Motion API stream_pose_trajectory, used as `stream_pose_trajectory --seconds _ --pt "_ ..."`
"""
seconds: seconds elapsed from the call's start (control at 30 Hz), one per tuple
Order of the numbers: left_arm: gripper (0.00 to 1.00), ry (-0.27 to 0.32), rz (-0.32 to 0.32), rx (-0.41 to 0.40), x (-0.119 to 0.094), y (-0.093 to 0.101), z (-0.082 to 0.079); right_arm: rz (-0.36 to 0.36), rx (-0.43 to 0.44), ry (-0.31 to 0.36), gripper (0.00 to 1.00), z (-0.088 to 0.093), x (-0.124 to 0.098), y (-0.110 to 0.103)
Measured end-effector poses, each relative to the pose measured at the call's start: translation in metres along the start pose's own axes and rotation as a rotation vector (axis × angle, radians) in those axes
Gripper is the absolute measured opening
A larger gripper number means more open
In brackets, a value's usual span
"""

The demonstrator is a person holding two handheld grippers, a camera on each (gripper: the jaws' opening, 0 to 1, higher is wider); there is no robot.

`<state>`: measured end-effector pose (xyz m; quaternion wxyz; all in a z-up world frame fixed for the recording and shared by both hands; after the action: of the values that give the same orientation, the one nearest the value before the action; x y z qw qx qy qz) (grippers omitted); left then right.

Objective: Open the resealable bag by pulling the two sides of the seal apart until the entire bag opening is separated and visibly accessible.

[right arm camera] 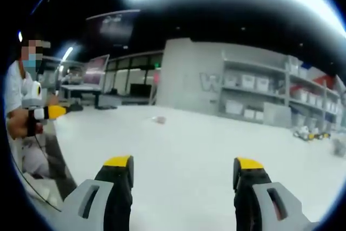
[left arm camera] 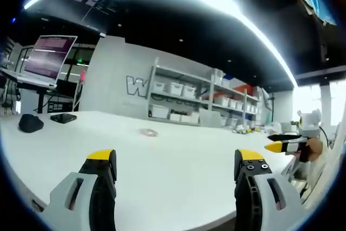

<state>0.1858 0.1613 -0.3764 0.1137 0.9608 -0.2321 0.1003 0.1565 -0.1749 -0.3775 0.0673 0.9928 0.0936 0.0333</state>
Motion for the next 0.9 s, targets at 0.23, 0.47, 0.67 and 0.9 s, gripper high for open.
stream_pose_trajectory --seconds 0.23,0.47,0.67,0.9 --pt "0.89 0.001 -0.003 -0.004 0.0013 -0.0047 0.0008 -0.001 -0.002 0.0 0.75 -0.0004 0.0009 0.0002" --pt "0.89 0.0 -0.002 -0.003 0.0016 -0.0044 0.0004 -0.004 -0.002 -0.003 0.75 0.0005 0.0018 0.0011" --pt "0.89 -0.005 -0.003 -0.004 0.0019 -0.0052 0.0026 -0.006 -0.004 -0.004 0.75 0.0001 0.002 0.0007" --pt "0.89 -0.009 0.003 -0.005 0.0026 -0.0054 0.0044 -0.012 -0.003 -0.008 0.75 0.0008 0.0038 -0.0011"
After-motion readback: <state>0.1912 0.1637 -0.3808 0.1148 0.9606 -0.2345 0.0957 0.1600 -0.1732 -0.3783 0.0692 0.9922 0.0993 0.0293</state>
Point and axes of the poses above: the point that each gripper's makers call its tool centre point, and the gripper's own axes: x roughly forward along the fingers, y roughly to its right, z roughly out of its underside, the point moved 3 cm from there along -x, roughly backward along the fingers, and after that the axes turned 7 degrees about y, right-handed, at the moved point
